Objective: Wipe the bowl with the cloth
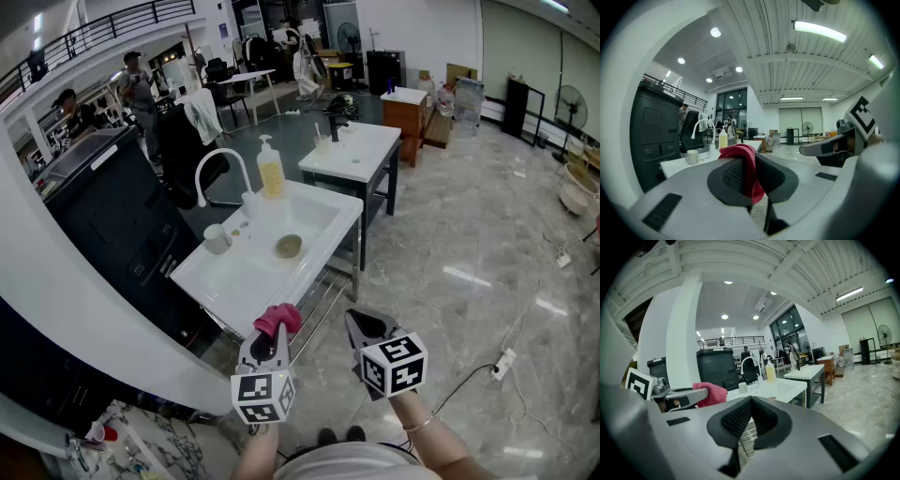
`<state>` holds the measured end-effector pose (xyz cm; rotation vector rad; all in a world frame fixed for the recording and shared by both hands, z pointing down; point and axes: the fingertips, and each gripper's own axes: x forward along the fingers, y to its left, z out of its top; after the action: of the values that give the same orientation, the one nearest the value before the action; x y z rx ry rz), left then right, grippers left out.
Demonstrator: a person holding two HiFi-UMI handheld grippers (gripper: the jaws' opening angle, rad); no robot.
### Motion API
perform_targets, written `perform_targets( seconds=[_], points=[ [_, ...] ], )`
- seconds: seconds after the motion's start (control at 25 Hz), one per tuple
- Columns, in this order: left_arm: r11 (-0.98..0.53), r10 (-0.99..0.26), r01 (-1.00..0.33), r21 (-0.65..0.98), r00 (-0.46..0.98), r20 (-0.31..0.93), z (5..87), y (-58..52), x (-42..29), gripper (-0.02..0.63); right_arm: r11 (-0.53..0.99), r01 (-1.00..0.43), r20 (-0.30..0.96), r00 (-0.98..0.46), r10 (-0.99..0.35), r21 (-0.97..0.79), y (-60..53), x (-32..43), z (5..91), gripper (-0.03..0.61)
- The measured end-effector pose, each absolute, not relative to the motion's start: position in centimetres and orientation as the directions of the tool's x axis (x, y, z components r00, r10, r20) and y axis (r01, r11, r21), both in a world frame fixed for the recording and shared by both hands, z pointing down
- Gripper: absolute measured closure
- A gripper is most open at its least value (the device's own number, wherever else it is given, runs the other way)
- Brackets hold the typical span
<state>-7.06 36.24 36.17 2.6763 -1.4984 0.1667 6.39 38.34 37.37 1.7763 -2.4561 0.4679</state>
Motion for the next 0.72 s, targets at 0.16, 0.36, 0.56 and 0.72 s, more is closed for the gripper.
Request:
perform_targets(
  seconds=[0.16,0.36,0.56,0.72],
  points=[
    [-0.515,-0.849,-0.857,0.009,0.512,0.132,36.3,35.9,-6.7,0.567,0.298,-0.938,0.228,-0.333,-0.915,-0.175,37.9,6.7,37.0,0.574],
    [-0.505,-0.856,-0.863,0.011,0.502,0.125,36.2,36.2,-5.9,0.566,0.319,-0.933,0.205,-0.349,-0.914,-0.167,37.8,7.6,36.8,0.572],
    [-0.491,-0.866,-0.871,-0.006,0.488,0.112,35.5,36.0,-5.4,0.566,0.307,-0.933,0.176,-0.339,-0.924,-0.189,37.3,9.0,36.4,0.571],
    [-0.481,-0.872,-0.877,-0.009,0.478,0.108,35.1,35.8,-5.0,0.567,0.294,-0.935,0.175,-0.329,-0.928,-0.199,36.8,10.1,36.4,0.569]
  ],
)
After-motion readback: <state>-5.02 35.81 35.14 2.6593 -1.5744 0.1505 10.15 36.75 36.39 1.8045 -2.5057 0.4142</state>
